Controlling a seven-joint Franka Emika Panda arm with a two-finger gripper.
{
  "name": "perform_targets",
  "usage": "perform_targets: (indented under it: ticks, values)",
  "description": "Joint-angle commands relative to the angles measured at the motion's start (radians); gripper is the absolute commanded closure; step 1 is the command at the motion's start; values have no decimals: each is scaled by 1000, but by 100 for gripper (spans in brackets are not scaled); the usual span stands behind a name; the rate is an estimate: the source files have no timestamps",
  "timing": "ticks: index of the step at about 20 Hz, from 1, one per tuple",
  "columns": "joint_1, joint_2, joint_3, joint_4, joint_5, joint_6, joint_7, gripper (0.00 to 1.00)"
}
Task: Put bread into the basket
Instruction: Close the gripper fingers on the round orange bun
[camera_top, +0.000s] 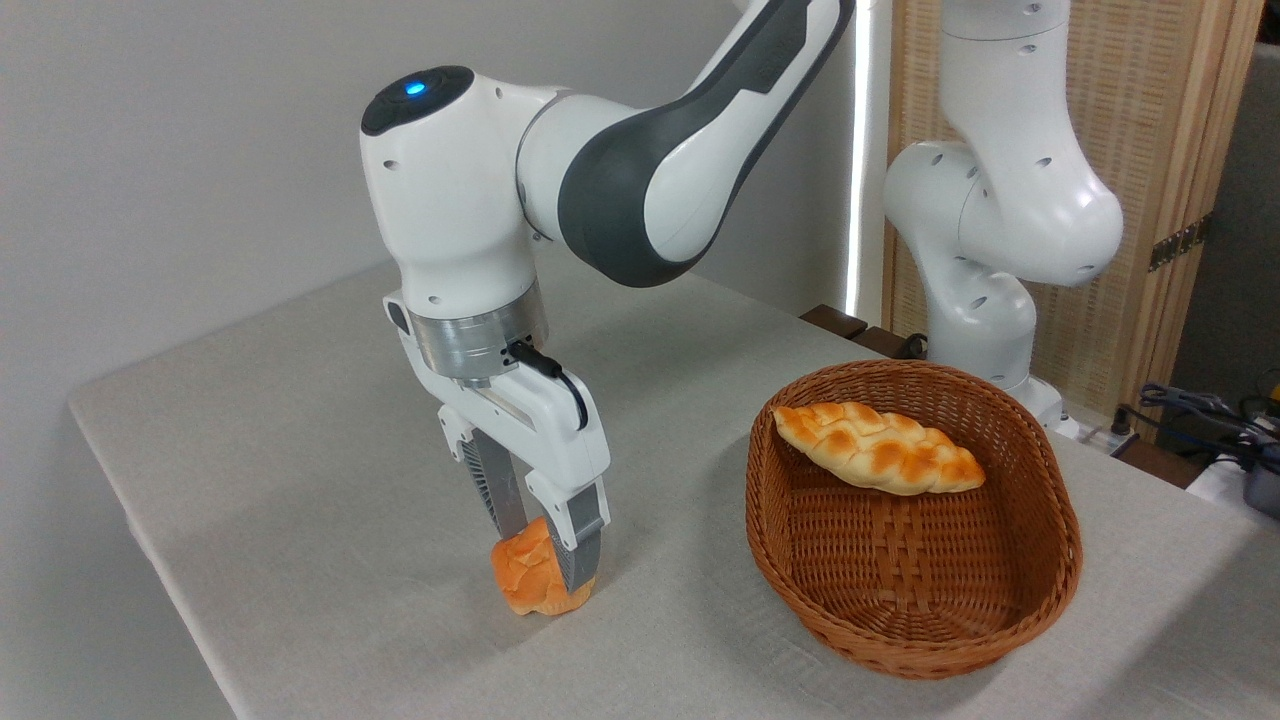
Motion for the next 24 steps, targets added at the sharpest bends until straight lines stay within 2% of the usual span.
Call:
perform_targets:
  ticks: [1,5,18,19,20,21,23,24]
  values:
    - [7,-5,-8,-11,-7,29,-15,0]
    - [7,-4,-9,-13,-30,29,-13,0]
    - [7,10,-22,-30,-34,38,-13,0]
    - [6,10,-22,-31,-34,37,-13,10]
    - [7,10,-22,-36,-34,37,-12,37]
    - [7,12,-23,-34,-34,37,-12,56]
    - [6,10,-23,-34,-34,37,-12,81]
    - [6,10,-23,-34,-34,37,-13,87]
